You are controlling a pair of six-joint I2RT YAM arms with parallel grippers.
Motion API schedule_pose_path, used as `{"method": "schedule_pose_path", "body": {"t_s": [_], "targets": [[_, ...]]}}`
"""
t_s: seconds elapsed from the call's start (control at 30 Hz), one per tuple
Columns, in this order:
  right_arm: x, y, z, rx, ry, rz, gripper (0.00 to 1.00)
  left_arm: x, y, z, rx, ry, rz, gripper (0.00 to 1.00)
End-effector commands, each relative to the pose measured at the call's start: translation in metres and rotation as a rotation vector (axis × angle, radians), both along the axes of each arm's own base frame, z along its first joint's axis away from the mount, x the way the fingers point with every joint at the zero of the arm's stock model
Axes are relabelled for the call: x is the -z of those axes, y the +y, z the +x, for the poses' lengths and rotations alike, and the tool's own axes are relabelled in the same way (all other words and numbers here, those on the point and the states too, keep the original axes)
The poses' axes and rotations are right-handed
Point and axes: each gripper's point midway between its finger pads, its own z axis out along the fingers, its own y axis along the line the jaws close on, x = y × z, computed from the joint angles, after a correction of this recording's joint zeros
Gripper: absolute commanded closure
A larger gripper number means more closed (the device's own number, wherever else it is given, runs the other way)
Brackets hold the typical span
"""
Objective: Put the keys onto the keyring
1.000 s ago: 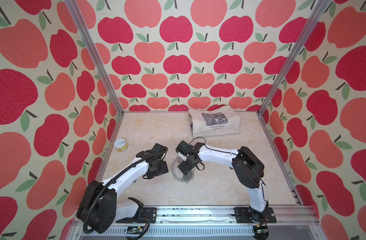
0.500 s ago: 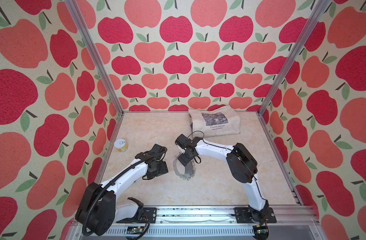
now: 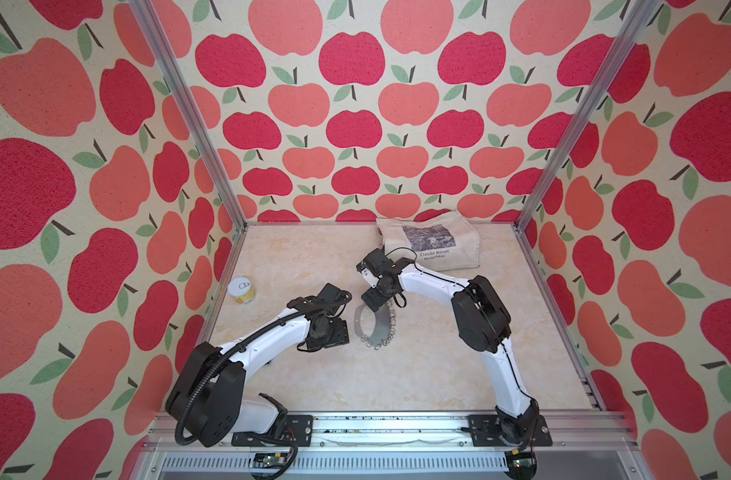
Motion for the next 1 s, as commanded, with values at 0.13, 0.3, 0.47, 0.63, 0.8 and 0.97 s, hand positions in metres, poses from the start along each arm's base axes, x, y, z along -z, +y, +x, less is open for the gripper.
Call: {"method": "schedule_pose_path", "body": {"t_s": [0.13, 0.3, 0.47, 0.63, 0.8, 0.97], "targets": [[-0.032, -0.012, -0.033, 0.135, 0.175, 0.149, 0.01, -0.008, -0.007, 0.005, 0.029, -0.036, -0.021, 0.24], [-0.033, -0.033, -0.064, 0.251, 0.341, 0.226, 0.01, -0.007, -0.015, 0.006, 0.059, -0.047, -0.054, 0.24], [-0.013, -0.042, -0.099, 0.306, 0.484, 0.236, 0.01, -0.007, -0.038, 0.009, 0.161, -0.059, -0.102, 0.25], [-0.007, -0.037, -0.101, 0.317, 0.515, 0.268, 0.01, -0.004, -0.058, 0.008, 0.248, -0.061, -0.142, 0.27], [-0.009, -0.015, -0.089, 0.277, 0.532, 0.326, 0.01, 0.003, -0.064, 0.009, 0.276, -0.058, -0.147, 0.31], [-0.017, 0.0, -0.074, 0.251, 0.527, 0.366, 0.01, 0.003, -0.07, 0.012, 0.283, -0.069, -0.167, 0.36]]}}
